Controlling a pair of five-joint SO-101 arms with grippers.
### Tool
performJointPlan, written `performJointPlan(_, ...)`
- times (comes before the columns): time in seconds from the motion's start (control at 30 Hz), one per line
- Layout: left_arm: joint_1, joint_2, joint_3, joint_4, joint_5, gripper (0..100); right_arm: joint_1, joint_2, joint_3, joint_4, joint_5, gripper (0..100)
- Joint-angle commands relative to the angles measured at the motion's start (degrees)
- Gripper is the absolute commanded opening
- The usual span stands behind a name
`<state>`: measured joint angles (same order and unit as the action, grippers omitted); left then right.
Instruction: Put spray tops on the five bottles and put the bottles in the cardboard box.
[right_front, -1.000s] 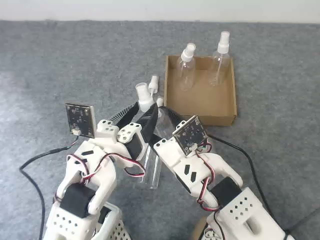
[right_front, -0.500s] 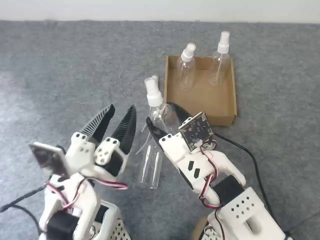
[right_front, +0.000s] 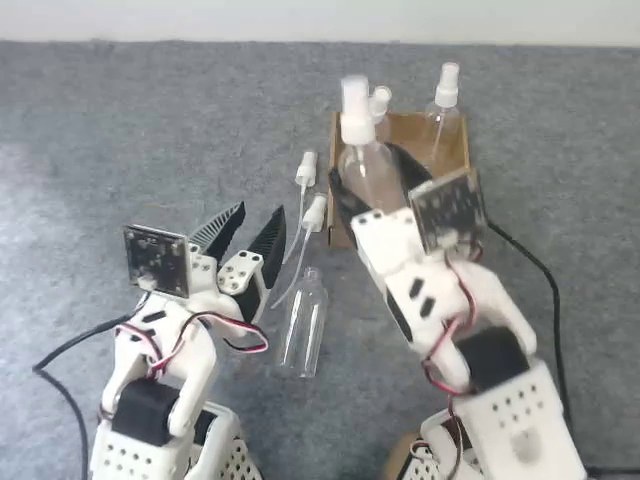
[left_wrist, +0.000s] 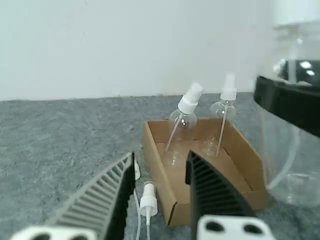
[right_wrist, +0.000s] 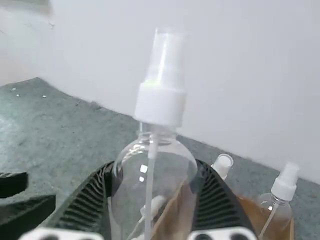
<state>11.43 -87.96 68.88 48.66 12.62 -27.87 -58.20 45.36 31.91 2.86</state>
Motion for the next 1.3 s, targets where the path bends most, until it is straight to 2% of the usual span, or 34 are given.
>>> performJointPlan(0.0,0.4,0.8,-0.2,-2.5,-1.7,16,0.4,8.8,-8.0,0.1,-0.5,0.6)
performJointPlan(0.17,1.0,0.6,0.7,-2.7,-1.8,16,-3.8,17.4,-12.7,0.5,-0.4,0.6)
performJointPlan(0.37,7.7,0.6,2.6,-2.6,-3.5,17,-5.1,20.3,-16.0,0.0,-0.4,0.6)
performJointPlan(0.53,11.8,0.6,4.0,-2.5,-6.6,28,-5.5,20.2,-16.4,2.8,-0.3,0.6)
performJointPlan(0.77,11.7,0.5,4.1,-2.6,-6.3,30,-9.8,18.1,-16.4,6.7,-0.4,0.7)
performJointPlan(0.97,11.6,0.5,4.1,-2.6,-6.3,30,-14.0,9.5,-15.8,12.1,-0.4,0.6)
performJointPlan(1.13,7.7,0.6,4.1,-4.8,-6.3,30,-14.1,1.9,-15.6,20.7,-0.4,0.6)
performJointPlan(1.27,6.9,0.6,4.1,-5.2,-6.3,30,-14.0,-0.4,-15.6,23.4,-0.4,0.6)
